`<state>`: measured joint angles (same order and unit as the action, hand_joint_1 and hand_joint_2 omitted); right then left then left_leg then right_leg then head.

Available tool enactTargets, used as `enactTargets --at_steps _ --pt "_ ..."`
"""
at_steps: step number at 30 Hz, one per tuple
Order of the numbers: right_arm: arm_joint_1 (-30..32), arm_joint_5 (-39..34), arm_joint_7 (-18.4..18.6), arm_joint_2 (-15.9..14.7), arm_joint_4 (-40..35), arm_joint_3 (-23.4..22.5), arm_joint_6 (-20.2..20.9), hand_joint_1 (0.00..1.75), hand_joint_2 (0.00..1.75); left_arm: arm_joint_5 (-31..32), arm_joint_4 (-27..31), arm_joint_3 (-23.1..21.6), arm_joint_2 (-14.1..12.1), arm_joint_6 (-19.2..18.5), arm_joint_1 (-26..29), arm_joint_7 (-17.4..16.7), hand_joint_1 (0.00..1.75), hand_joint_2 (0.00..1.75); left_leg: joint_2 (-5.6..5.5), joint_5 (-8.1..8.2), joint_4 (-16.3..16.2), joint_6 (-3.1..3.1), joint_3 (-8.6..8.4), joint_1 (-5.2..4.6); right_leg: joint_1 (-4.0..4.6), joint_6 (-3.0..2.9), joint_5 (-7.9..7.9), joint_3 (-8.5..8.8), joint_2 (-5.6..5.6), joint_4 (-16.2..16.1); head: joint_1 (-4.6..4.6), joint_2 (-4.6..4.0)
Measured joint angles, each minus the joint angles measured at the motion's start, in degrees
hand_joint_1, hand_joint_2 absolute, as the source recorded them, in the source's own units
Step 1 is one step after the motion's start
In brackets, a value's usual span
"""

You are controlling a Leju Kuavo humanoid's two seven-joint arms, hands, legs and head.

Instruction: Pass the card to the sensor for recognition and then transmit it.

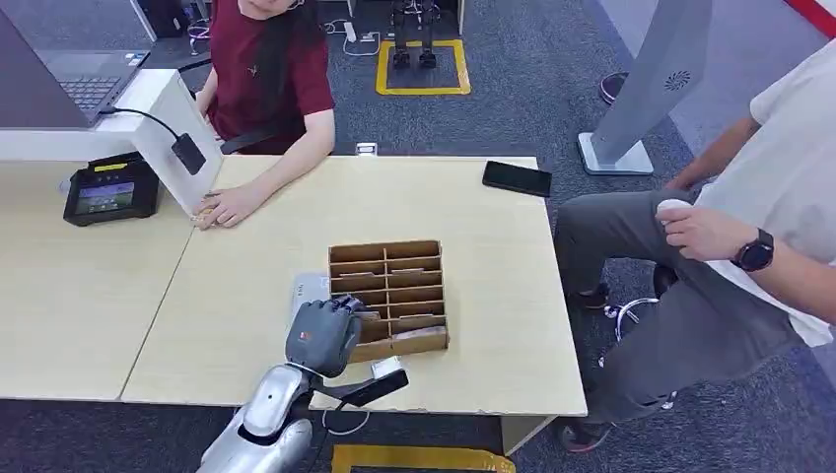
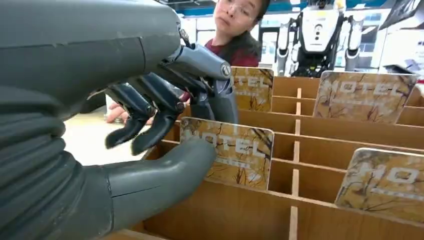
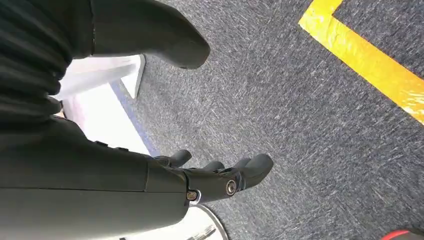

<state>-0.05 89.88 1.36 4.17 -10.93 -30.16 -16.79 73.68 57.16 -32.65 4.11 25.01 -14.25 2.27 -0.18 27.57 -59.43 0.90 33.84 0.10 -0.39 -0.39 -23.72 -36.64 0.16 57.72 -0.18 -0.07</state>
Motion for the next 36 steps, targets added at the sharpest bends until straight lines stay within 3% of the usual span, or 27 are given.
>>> enactTargets --at_steps 6,11,16,19,21,24,26,29,33,36 --pt "0.0 0.0 0.0 0.0 0.0 0.0 0.02 0.0 1.75 -0.87 0.0 0.0 0.0 0.02 0.01 0.48 1.75 1.75 0.0 0.0 0.0 0.0 0.0 0.0 0.0 0.0 0.0 0.0 0.0 0.0 0.02 0.0" --pt "0.02 0.0 -0.29 0.0 0.0 0.0 0.09 0.0 1.75 -9.15 2.02 0.0 -1.12 -1.05 0.06 6.17 1.75 1.75 0.0 0.0 0.0 0.0 0.01 0.01 0.01 0.0 0.0 -0.01 0.0 0.0 0.02 0.0" --pt "0.07 0.0 -0.68 -0.07 0.0 0.0 0.09 0.0 1.75 -13.16 11.51 0.24 -7.83 -8.42 -3.47 7.02 1.75 1.75 0.0 -0.06 0.01 -0.09 0.01 0.06 0.03 -0.04 0.03 -0.04 0.01 0.03 -0.02 0.0" --pt "0.18 -0.2 -0.68 -0.11 0.0 0.0 0.11 0.0 1.75 -13.85 15.18 1.05 -11.02 -8.27 -5.51 6.41 1.75 1.75 -0.06 -0.13 0.01 -0.13 -0.02 0.07 0.06 -0.05 0.03 -0.05 -0.03 0.06 0.02 0.0" --pt "0.15 -0.94 -1.03 -0.13 0.0 0.0 0.2 0.0 1.75 -16.8 18.39 1.03 -14.74 -9.2 -8.35 4.96 1.75 1.75 0.0 -0.28 -0.01 -0.28 0.08 0.14 0.11 -0.27 0.19 -0.2 0.02 0.08 0.13 0.0" --pt "0.5 -1.36 -1.99 -0.48 0.02 -0.09 0.26 0.0 1.75 -29.28 23.92 2.96 -22.5 -22.08 -19.65 7.15 1.75 1.75 -0.02 -0.45 -0.06 -0.34 0.46 0.2 0.16 -0.32 0.38 -0.5 0.0 0.09 0.13 0.0" --pt "0.74 -1.36 -2.14 -0.68 0.02 -0.13 0.26 0.0 1.75 -31.32 26.63 6.66 -26.11 -28.91 -25.78 8.5 1.75 1.75 0.01 -0.45 0.0 -0.35 0.41 0.18 0.15 -0.38 0.42 -0.49 0.03 0.1 0.07 -0.02" --pt "0.76 -1.27 -2.47 -0.76 0.02 -0.15 0.26 0.0 1.75 -29.79 29.81 8.96 -28.15 -29.97 -29.1 9.0 1.75 1.75 0.01 -0.46 0.01 -0.36 0.36 0.16 0.15 -0.37 0.41 -0.49 0.03 0.09 0.07 0.0" --pt "0.6 -1.2 -2.47 -0.77 0.02 -0.15 0.26 0.0 1.75 -28.92 32.13 10.18 -29.31 -29.27 -29.33 9.09 1.75 1.75 0.03 -0.45 0.0 -0.35 0.38 0.15 0.15 -0.37 0.41 -0.5 0.04 0.08 0.04 0.0" --pt "0.63 -0.59 -2.62 -0.83 0.02 -0.15 0.28 0.0 1.75 -31.72 33.14 10.29 -31.11 -30.04 -31.75 8.85 1.75 1.75 0.03 -0.48 -0.04 -0.38 0.5 0.23 0.18 -0.38 0.43 -0.58 0.05 0.08 0.07 0.0"
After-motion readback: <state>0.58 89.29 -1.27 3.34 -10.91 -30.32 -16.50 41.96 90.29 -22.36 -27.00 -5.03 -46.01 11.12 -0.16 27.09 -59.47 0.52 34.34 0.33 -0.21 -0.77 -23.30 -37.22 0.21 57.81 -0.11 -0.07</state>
